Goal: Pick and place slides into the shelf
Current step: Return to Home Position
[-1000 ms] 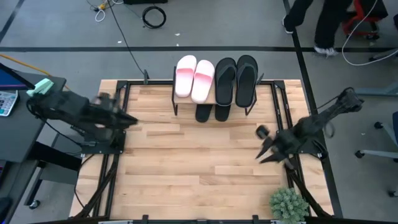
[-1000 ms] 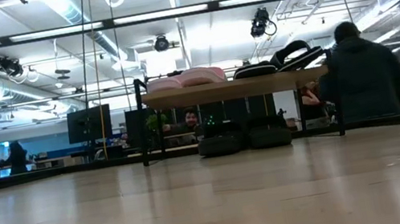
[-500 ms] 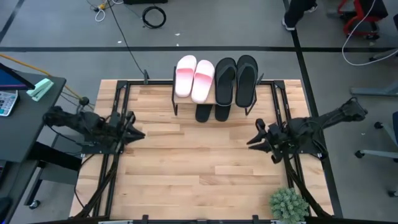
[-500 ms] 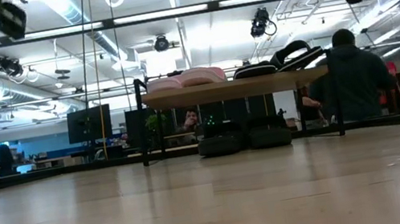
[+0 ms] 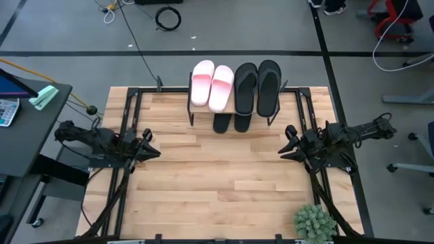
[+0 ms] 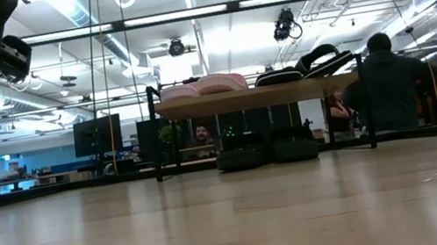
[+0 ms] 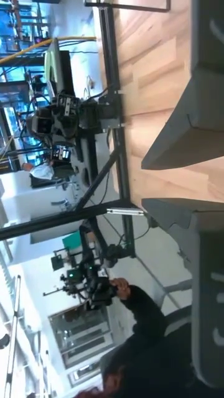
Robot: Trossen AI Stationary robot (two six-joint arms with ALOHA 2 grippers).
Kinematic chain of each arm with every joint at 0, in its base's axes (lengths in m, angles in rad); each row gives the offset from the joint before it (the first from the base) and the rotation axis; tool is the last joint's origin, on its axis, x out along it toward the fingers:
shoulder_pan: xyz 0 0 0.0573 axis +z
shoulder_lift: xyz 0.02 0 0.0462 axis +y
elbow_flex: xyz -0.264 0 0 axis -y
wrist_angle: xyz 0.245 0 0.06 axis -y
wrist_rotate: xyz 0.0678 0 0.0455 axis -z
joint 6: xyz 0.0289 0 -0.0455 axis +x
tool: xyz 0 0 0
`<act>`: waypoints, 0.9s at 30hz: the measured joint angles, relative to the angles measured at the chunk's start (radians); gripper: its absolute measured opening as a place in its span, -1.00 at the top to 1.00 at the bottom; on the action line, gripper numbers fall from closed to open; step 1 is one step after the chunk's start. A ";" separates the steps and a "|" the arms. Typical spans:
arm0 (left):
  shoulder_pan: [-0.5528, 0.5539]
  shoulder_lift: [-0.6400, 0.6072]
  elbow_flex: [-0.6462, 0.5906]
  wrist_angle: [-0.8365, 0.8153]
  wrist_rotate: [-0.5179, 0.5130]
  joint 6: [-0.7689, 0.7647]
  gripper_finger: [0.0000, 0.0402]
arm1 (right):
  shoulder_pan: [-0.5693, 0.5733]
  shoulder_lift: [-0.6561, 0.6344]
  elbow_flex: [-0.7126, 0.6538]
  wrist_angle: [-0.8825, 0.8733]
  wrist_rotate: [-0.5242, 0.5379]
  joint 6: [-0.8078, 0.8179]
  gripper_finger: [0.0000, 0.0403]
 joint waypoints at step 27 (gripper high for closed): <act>0.000 0.002 -0.124 0.147 0.000 -0.018 0.79 | 0.000 0.004 -0.093 0.019 0.027 -0.084 0.56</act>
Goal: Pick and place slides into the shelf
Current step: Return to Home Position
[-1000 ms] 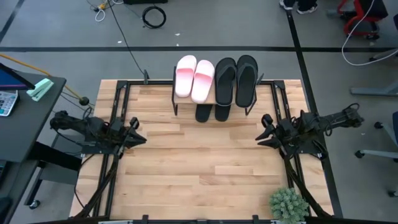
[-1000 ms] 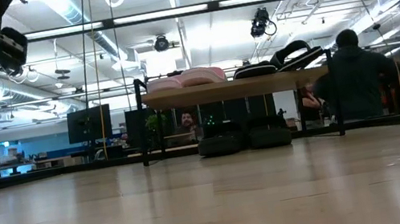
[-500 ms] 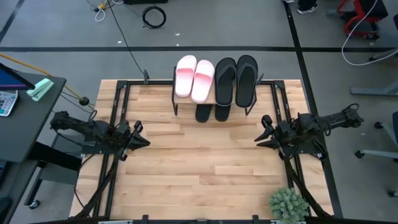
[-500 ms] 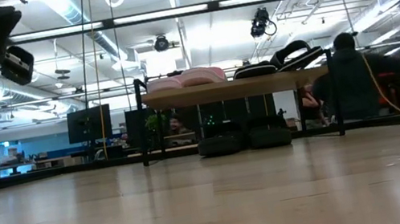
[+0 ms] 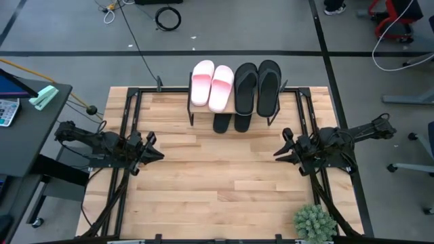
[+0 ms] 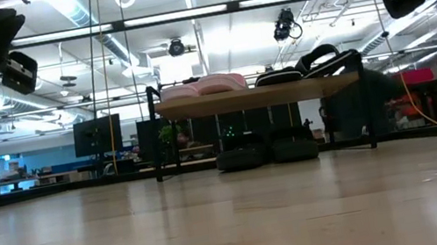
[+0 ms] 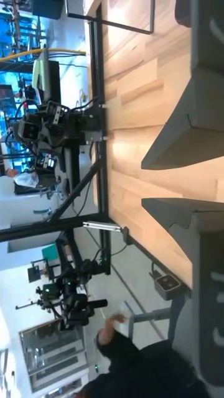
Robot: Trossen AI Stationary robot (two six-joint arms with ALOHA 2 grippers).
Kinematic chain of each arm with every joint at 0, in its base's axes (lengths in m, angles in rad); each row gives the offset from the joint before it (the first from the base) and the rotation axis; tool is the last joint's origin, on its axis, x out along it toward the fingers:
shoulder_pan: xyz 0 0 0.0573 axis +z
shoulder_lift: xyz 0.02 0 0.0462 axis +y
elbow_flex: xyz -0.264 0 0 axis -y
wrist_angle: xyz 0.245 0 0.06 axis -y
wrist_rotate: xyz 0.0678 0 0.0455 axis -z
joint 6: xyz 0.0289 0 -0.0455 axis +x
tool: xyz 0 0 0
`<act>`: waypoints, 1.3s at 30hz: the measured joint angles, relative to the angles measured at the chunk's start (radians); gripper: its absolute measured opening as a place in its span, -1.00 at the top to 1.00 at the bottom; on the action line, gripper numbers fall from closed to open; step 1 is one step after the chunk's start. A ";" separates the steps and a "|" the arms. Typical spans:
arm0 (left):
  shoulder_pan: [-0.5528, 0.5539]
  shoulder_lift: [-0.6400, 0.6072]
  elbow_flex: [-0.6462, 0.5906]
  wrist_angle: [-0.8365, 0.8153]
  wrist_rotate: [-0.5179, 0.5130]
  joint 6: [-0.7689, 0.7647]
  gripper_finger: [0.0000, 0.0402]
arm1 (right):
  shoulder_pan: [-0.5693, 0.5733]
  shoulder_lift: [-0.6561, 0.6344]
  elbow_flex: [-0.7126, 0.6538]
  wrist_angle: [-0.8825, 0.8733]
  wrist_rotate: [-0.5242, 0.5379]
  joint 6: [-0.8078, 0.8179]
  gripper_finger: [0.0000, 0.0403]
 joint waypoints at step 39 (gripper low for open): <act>0.000 0.000 -0.001 0.002 0.000 -0.001 0.84 | -0.002 -0.244 -0.034 -0.157 -0.025 0.009 0.56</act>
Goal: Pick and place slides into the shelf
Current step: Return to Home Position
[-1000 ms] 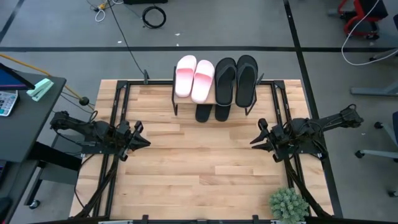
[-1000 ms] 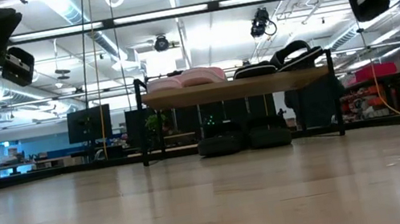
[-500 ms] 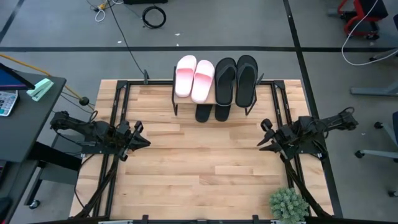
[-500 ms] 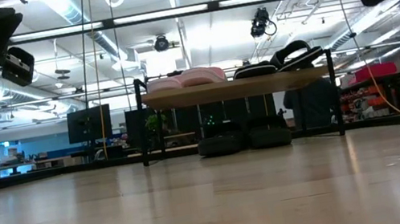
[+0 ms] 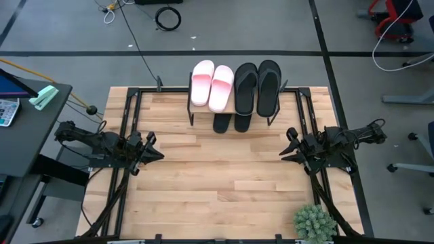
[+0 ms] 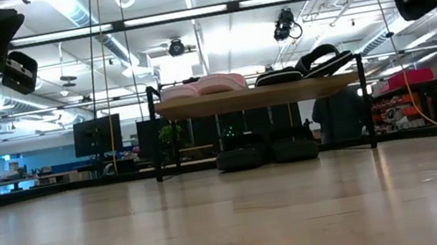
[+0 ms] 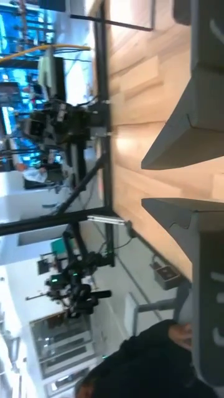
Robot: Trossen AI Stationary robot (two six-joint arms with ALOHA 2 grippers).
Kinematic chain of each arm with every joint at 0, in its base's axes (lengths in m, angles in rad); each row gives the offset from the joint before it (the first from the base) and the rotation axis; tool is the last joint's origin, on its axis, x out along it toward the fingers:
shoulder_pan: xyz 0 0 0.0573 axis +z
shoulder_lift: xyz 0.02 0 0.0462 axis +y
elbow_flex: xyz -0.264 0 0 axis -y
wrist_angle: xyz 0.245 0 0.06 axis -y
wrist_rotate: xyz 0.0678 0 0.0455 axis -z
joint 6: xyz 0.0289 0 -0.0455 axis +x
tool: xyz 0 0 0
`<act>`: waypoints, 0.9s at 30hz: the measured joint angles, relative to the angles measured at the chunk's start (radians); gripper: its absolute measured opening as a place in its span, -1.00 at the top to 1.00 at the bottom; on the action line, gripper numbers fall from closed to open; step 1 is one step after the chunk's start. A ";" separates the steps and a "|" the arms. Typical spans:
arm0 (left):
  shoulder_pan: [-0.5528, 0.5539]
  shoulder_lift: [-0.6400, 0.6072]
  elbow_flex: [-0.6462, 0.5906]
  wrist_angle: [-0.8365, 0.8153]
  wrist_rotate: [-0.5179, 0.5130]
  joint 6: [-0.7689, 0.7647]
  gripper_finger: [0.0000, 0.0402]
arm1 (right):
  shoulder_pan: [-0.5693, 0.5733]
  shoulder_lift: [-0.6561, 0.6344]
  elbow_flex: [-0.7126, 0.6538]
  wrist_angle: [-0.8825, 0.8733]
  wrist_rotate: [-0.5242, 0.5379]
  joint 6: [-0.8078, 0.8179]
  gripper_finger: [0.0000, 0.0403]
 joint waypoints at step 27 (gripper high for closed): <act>0.000 0.000 0.000 0.000 0.000 0.001 0.83 | 0.000 0.049 0.000 -0.031 0.000 0.056 0.56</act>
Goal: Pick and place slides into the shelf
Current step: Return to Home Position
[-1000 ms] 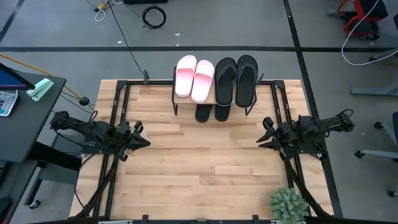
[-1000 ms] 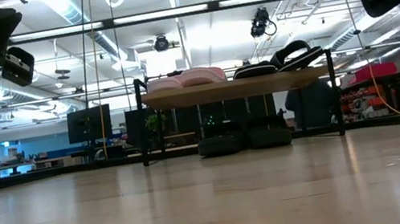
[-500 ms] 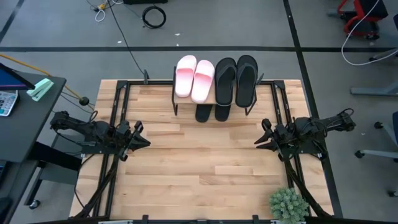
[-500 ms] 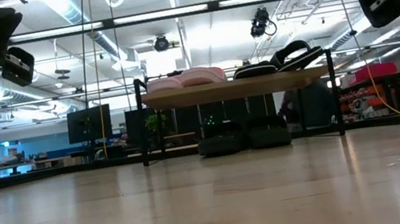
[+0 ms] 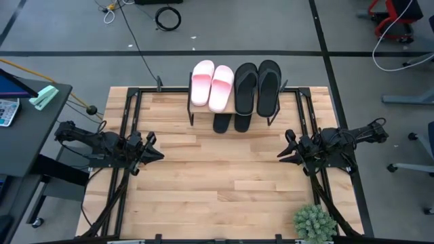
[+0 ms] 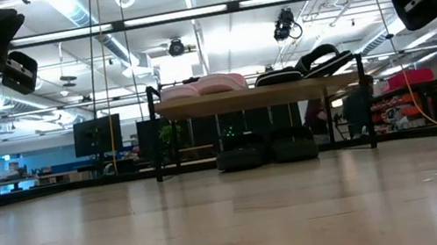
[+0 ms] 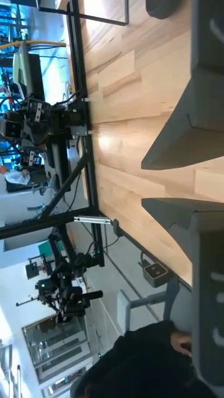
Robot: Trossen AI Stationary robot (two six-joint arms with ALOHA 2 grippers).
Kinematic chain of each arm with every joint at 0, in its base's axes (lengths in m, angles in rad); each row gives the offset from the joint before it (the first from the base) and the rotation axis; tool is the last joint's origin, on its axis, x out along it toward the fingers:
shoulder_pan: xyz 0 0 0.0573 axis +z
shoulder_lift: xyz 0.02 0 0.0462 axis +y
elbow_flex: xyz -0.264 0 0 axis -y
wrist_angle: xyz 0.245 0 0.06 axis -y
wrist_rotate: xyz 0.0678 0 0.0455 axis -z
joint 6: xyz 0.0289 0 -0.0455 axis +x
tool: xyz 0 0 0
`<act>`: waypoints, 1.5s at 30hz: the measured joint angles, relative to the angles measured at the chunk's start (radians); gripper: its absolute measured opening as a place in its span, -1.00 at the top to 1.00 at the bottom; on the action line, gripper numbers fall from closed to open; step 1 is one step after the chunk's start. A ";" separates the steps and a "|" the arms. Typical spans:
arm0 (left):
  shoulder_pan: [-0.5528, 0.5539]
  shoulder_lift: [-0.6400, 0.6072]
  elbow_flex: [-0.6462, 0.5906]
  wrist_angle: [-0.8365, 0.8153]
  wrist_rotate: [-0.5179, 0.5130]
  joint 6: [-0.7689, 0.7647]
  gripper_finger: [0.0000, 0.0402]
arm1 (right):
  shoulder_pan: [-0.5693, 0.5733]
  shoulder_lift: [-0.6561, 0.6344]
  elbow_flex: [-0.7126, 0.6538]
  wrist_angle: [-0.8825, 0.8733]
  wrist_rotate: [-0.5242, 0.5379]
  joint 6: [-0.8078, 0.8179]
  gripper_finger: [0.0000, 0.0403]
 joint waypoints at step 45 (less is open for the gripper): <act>0.000 0.000 0.000 0.000 0.000 -0.001 0.84 | 0.000 0.000 0.000 0.000 0.000 0.000 0.56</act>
